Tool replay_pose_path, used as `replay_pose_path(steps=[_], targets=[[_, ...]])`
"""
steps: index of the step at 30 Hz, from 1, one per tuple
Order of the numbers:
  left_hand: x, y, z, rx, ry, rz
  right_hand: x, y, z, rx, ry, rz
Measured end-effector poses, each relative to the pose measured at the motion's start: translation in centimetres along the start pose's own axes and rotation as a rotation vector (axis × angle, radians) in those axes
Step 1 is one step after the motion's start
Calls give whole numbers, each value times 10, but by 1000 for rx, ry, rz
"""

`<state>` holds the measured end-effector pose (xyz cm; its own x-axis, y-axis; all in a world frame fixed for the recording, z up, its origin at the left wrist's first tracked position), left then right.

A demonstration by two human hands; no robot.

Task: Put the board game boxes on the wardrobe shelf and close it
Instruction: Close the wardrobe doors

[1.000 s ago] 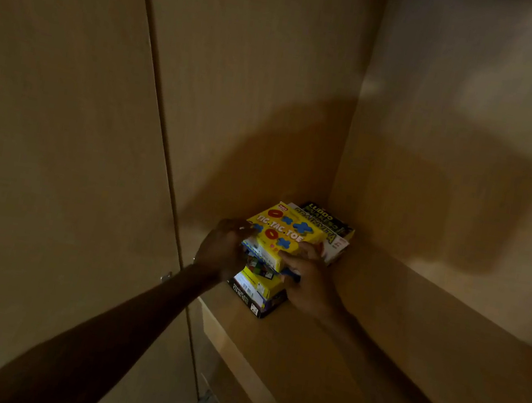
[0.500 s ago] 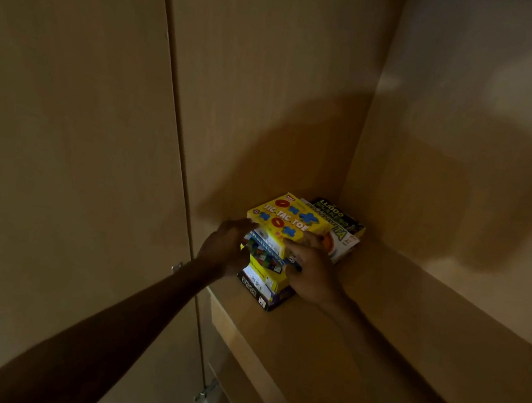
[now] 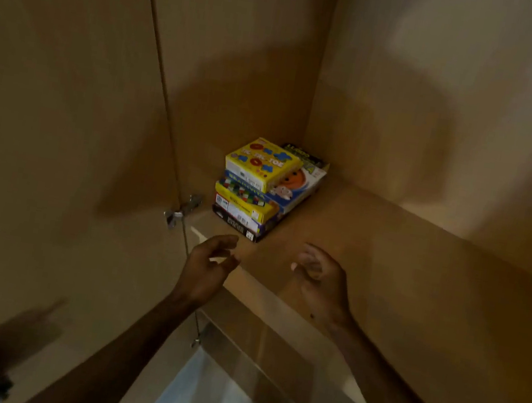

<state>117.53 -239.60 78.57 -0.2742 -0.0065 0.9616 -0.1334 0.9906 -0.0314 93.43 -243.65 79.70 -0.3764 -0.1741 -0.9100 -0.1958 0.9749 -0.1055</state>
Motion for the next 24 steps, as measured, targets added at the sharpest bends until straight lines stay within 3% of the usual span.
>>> replay_pose_path(steps=[9,17,24], targets=[[-27,150,-24,-185,94,-27,-17,180,41,165,-61,79],[-15,284,-71,-245,58,-6,-67,324,78,162,-21,98],[2,395,-32,-292,104,5,-86,451,54,173,-8,122]])
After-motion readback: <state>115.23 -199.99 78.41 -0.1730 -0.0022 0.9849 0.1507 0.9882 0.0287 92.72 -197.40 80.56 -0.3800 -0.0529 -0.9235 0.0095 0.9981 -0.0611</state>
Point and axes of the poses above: each hand's wrist, its own y-axis away from the middle knuckle, its own z-axis out of the palm, x = y × z, the point moved 10 cm from there along -y, towards the middle knuckle, and after that the axes turned 9 degrees about -x, right-handed, at the moved point
